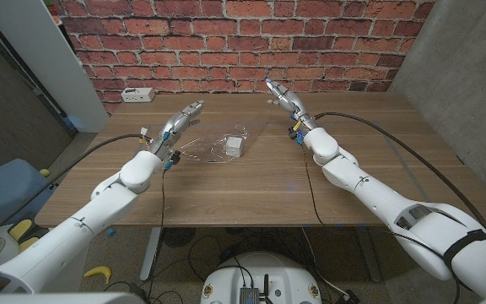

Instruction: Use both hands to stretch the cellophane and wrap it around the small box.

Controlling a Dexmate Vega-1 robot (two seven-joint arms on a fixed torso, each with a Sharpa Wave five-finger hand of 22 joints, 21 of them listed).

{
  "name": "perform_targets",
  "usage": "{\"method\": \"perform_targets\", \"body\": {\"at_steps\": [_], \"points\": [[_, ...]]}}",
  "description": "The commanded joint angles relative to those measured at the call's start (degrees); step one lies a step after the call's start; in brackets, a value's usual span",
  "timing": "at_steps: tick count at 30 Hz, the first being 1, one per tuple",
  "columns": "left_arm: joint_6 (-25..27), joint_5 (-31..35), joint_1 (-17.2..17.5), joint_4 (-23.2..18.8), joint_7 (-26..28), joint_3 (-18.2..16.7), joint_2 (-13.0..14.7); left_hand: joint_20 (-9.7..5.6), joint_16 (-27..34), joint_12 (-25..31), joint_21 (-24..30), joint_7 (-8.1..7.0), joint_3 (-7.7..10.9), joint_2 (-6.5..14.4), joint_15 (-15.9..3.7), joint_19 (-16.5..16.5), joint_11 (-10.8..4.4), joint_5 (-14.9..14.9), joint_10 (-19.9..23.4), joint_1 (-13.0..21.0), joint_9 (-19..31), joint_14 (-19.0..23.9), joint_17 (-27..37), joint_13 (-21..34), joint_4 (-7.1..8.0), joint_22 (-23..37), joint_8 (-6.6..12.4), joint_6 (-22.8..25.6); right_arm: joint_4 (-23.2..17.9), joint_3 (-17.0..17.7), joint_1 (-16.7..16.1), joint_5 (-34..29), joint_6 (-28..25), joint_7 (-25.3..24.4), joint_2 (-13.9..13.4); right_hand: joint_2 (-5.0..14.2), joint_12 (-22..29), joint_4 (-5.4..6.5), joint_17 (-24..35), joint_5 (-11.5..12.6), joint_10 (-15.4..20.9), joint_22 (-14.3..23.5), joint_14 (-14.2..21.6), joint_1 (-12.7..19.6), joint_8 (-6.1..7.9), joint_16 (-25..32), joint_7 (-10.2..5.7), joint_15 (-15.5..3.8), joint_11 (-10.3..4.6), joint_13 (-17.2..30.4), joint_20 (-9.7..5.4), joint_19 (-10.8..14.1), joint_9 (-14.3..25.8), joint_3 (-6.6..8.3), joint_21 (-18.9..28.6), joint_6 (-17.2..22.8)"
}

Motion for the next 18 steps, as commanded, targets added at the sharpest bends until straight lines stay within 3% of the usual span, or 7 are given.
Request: {"method": "perform_targets", "body": {"at_steps": [1,2,7,11,14,16,18], "points": [[-7.44,-10.23,-0.9,4.12,-9.32,-1.35,-0.82,-0.41,0.22,0.48,-0.3,2.34,0.1,0.13,-0.37,0.25,-0.78,0.11,-0.25,0.16,-0.02,-0.65,0.09,-0.14,-0.66,0.16,0.41,-0.15,-11.28,3.39,-7.94,0.12,-4.89,-6.7,-2.77,0.12,0.44,-0.11,0.07,0.26,0.86,0.16,0.68,-0.15,0.52,0.24,-0.15,-0.06,-0.02,0.12,-0.04,0.09,0.14,-0.03,-0.32,1.11],[-7.83,-10.86,-1.09,4.63,-9.93,-1.43,-0.97,-0.25,0.36,0.72,-0.38,3.16,0.25,0.49,-0.74,0.23,-1.3,0.18,0.12,0.21,-0.05,-0.58,0.06,-0.21,-0.7,0.16,0.46,-0.25,-12.26,3.84,-8.79,0.51,-5.38,-7.29,-2.93,0.13,0.44,-0.13,0.07,0.26,0.9,0.16,0.74,-0.13,0.52,0.26,-0.13,-0.04,0.02,0.12,-0.08,0.1,0.14,-0.02,-0.32,1.15],[-9.37,-14.36,-2.31,7.5,-13.93,-1.47,-1.68,0.3,0.48,0.85,-0.61,3.88,0.49,1.2,-1.04,-0.1,-1.71,0.29,0.25,0.17,-0.11,-0.52,0.04,-0.3,-0.61,0.18,0.48,-0.43,-17.84,5.69,-13.06,0.17,-8.35,-11.34,-4.46,0.23,0.47,-0.26,0.04,0.28,1.24,0.16,1.18,0.0,0.49,0.42,0.31,0.21,0.46,0.12,-0.43,0.43,0.13,0.05,-0.22,1.43],[-9.85,-16.17,-3.05,9.21,-16.73,-1.29,-1.66,0.12,0.53,0.88,-0.68,3.76,0.66,1.71,-1.42,-0.16,-1.88,0.35,0.24,0.08,-0.13,-0.49,0.04,-0.34,-0.46,0.2,0.54,-0.37,-20.82,7.27,-16.28,-0.06,-8.0,-14.39,-4.99,0.32,0.52,-0.38,0.01,0.29,1.63,0.16,1.38,0.13,0.5,0.49,0.49,0.37,0.94,0.11,-0.56,0.93,0.13,0.12,-0.06,1.78],[-9.76,-16.63,-3.08,9.6,-17.5,-1.28,-1.32,0.12,0.51,0.88,-0.72,3.66,0.72,1.89,-1.47,-0.21,-1.97,0.37,0.21,0.05,-0.14,-0.58,0.03,-0.36,-0.41,0.2,0.58,-0.31,-22.87,8.58,-18.82,-2.4,-7.98,-19.36,-4.77,0.37,0.53,-0.43,0.0,0.29,1.77,0.15,1.4,0.18,0.48,0.5,0.73,0.43,1.21,0.12,-0.6,0.95,0.13,0.15,-0.07,1.88],[-9.0,-16.95,-2.95,9.49,-17.38,-1.28,-1.13,0.09,0.48,0.85,-0.75,3.6,0.78,2.05,-1.53,-0.25,-1.98,0.39,0.11,0.02,-0.15,-0.69,0.02,-0.38,-0.37,0.21,0.59,-0.31,-26.92,8.69,-20.73,-7.05,-12.78,-24.29,-5.3,0.39,0.53,-0.54,-0.03,0.28,1.98,0.15,1.32,0.27,0.46,0.45,1.22,0.8,1.31,0.11,-0.3,0.45,0.12,0.18,-0.3,2.09],[-8.22,-17.51,-3.27,9.89,-17.86,-1.07,-1.15,0.06,0.48,0.85,-0.76,3.53,0.8,2.12,-1.6,-0.24,-2.0,0.39,0.1,0.01,-0.15,-0.71,0.02,-0.38,-0.35,0.21,0.58,-0.32,-28.42,8.57,-21.94,-7.82,-12.72,-24.99,-5.45,0.38,0.47,-0.62,-0.04,0.27,1.97,0.15,1.18,0.35,0.44,0.39,1.22,0.72,1.16,0.11,0.15,0.09,0.12,0.2,-0.46,2.21]]}}
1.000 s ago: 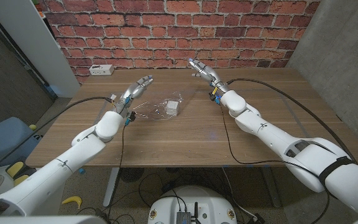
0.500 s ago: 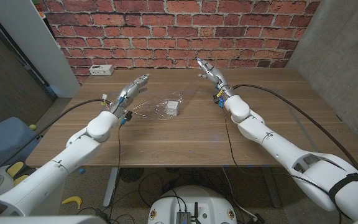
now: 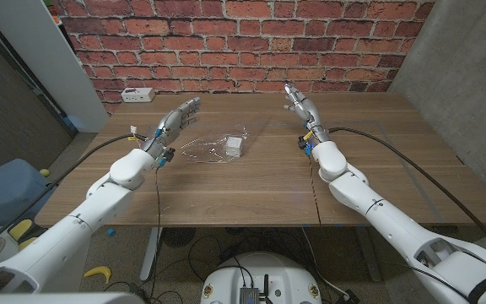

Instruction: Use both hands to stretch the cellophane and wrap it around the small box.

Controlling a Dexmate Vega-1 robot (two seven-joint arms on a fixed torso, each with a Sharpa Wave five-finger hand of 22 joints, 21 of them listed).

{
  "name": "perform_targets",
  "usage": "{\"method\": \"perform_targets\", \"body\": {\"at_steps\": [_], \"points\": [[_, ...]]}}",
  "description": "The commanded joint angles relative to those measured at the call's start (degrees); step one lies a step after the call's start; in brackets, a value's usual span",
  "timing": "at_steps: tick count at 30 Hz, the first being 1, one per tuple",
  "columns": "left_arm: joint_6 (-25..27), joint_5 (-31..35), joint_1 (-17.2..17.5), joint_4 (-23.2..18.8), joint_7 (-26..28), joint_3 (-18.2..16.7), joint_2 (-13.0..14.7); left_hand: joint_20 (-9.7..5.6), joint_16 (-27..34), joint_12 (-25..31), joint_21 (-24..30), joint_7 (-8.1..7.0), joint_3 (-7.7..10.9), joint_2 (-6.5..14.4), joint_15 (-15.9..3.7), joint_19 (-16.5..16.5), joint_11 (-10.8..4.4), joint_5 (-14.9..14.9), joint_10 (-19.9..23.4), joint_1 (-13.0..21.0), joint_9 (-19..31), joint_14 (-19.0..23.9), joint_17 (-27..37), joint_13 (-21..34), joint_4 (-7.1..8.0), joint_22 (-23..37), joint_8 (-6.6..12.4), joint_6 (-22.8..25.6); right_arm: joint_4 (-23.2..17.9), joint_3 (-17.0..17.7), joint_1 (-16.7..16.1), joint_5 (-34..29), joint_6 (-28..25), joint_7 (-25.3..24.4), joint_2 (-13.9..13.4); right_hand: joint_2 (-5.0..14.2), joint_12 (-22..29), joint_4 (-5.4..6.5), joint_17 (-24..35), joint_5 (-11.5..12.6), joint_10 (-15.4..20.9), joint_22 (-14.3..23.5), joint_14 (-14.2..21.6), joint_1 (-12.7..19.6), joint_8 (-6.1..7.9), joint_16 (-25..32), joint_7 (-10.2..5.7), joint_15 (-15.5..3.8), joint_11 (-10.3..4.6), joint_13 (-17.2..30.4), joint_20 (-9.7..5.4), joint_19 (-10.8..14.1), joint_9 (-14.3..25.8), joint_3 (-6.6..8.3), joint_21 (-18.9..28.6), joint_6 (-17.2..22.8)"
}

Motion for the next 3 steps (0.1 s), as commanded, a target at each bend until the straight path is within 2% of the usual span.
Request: {"method": "perform_targets", "body": {"at_steps": [1,3], "points": [[-0.06,-6.0,-1.33,3.13,-6.36,0.19,-0.01,-0.01,0.2,0.54,-0.18,0.04,0.38,0.65,-0.89,-0.19,-0.31,0.39,-0.09,0.01,0.11,0.01,0.01,0.14,0.18,0.22,0.27,-0.04,-14.5,3.93,-11.9,-7.15,-5.31,-13.18,-1.85,0.37,0.45,-0.4,-0.05,0.27,0.4,0.15,0.31,0.35,0.21,0.15,0.19,0.3,0.01,0.11,0.75,-0.47,0.11,-0.04,-0.48,0.39],[0.13,-6.89,-1.92,4.1,-7.37,0.46,-0.52,0.1,0.15,0.5,-0.24,0.06,0.41,0.75,-0.84,-0.3,-0.27,0.39,-0.25,-0.02,0.11,-0.15,0.0,0.13,0.2,0.22,0.15,-0.4,-15.83,3.91,-13.13,-8.04,-5.05,-13.85,-2.06,0.35,0.28,-0.49,-0.07,0.26,0.13,0.15,0.17,0.43,0.11,0.09,0.03,0.19,-0.42,0.1,0.94,-0.56,0.11,-0.03,-0.53,0.34]]}}
